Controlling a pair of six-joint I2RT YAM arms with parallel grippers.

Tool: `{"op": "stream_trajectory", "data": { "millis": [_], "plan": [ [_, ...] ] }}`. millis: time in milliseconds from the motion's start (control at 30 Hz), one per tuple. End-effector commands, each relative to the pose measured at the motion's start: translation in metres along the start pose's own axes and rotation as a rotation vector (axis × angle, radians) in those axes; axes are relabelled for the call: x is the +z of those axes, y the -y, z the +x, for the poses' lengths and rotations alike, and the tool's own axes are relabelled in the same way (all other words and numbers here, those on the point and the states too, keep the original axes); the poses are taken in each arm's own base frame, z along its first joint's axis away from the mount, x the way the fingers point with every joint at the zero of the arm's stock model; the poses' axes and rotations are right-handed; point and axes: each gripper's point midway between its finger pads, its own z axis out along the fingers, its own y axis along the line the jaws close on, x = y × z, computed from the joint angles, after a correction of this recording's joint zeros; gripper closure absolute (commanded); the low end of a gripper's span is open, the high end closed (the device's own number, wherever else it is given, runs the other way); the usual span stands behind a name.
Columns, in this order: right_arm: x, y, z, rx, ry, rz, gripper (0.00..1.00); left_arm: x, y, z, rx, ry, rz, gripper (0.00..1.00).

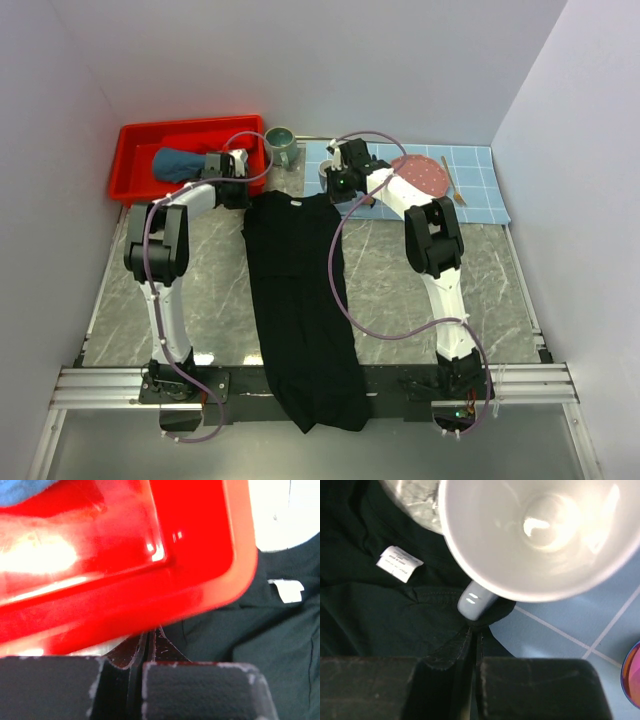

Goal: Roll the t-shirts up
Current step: Roll the T-shirt to the center of the board.

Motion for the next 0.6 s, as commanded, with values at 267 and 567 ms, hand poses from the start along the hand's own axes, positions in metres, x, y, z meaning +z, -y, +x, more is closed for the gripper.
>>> {"op": "stream_trajectory", "data": {
  "millis": [267, 567],
  "plan": [
    [-0.023, -0.040, -0.049, -0.095, 0.132, -0.087, 0.97, -0.076, 0.014, -0.041, 0.121, 0.164, 0.024, 0.99],
    [-0.043, -0.069, -0.079, -0.120, 0.224, -0.142, 1.00, -0.112, 0.014, -0.053, 0.170, 0.228, 0.000, 0.99]
  ]
}}
